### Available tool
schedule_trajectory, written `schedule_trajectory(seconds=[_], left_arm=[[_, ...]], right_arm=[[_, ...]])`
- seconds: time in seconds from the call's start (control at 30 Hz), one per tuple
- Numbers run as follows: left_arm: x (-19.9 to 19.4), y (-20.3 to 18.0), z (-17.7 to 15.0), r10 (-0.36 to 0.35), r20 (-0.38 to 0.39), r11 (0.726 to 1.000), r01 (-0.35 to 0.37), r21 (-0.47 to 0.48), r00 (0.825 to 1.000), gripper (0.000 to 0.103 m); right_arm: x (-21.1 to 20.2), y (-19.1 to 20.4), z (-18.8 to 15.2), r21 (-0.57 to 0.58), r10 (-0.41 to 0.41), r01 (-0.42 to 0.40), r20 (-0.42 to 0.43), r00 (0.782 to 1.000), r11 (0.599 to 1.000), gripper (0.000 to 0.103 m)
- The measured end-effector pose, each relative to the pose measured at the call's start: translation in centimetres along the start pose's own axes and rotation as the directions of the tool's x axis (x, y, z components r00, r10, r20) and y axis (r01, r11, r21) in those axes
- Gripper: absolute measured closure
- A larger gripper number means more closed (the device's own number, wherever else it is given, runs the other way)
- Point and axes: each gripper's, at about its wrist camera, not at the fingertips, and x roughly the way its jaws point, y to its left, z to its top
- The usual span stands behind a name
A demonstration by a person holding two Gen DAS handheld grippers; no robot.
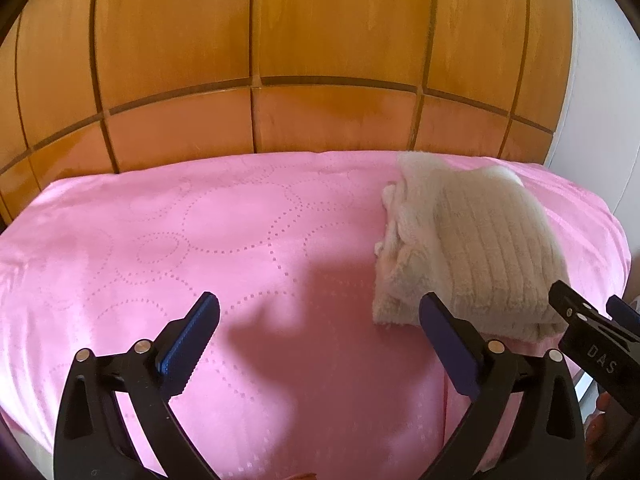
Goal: Fold small clothes
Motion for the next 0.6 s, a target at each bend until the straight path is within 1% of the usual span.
schedule_trajectory(seconds=[0.13, 0.27, 0.4, 0.6], left_arm=[[-0.4, -0.6, -0.2, 0.009, 0.008, 1.0, -0.009, 0.027, 1.0, 0.004], [-0.9, -0.6, 0.1, 0.02, 0.022, 0.999, -0.021, 0.034, 1.0, 0.004], [-1.5, -0.5, 0.1, 0.018, 0.035, 1.0, -0.019, 0.025, 0.999, 0.004], [-1.1, 0.0, 0.2, 0.023, 0.022, 1.0, -0.024, 0.006, 0.999, 0.004]], right_arm=[[-0.3, -0.1, -0.1, -0.004, 0.012, -0.012, 0.015, 1.0, 1.0, 0.002], [-0.7, 0.0, -0.5, -0.008, 0.033, -0.033, 0.02, 0.999, 0.999, 0.002], [-0.5, 0.3, -0.6, -0.015, 0.047, -0.047, 0.006, 0.999, 0.999, 0.002], [-0.4, 0.7, -0.4, -0.028, 0.032, -0.032, 0.008, 0.999, 0.999, 0.002]])
